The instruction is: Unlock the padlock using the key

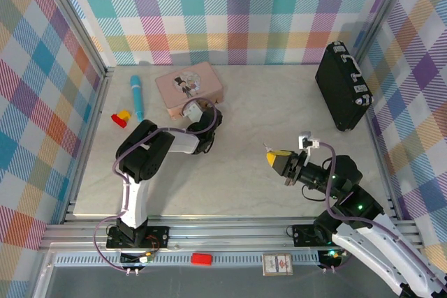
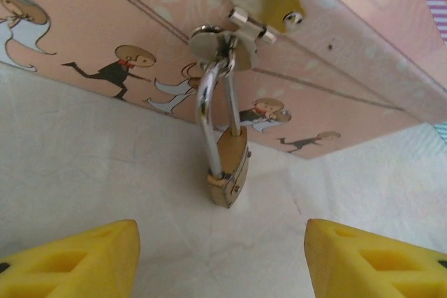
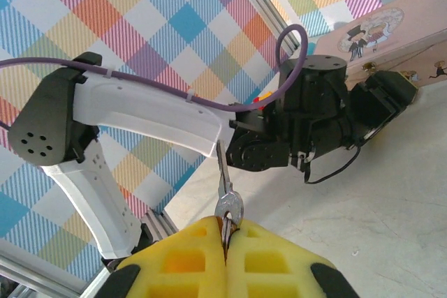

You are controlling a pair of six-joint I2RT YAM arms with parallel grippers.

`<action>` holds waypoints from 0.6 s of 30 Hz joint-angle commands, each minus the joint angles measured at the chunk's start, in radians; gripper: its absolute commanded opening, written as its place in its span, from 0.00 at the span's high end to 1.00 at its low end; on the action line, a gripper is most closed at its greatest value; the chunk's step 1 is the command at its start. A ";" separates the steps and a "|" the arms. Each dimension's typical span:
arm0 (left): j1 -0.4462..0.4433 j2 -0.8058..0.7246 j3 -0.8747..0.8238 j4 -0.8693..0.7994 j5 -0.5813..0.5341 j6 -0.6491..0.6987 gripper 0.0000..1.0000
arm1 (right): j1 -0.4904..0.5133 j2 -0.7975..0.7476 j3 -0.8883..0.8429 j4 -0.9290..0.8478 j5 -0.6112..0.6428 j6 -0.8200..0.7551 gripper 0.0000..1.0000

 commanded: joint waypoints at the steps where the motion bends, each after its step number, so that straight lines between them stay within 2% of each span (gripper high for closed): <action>1: 0.023 0.051 0.050 -0.037 -0.009 -0.036 0.37 | -0.006 -0.031 -0.020 -0.017 -0.013 0.002 1.00; 12: 0.064 0.141 0.161 -0.121 -0.002 -0.098 0.43 | -0.006 -0.051 -0.020 -0.033 -0.015 0.001 1.00; 18: 0.092 0.167 0.205 -0.171 0.021 -0.102 0.50 | -0.006 -0.052 -0.018 -0.040 -0.010 0.000 1.00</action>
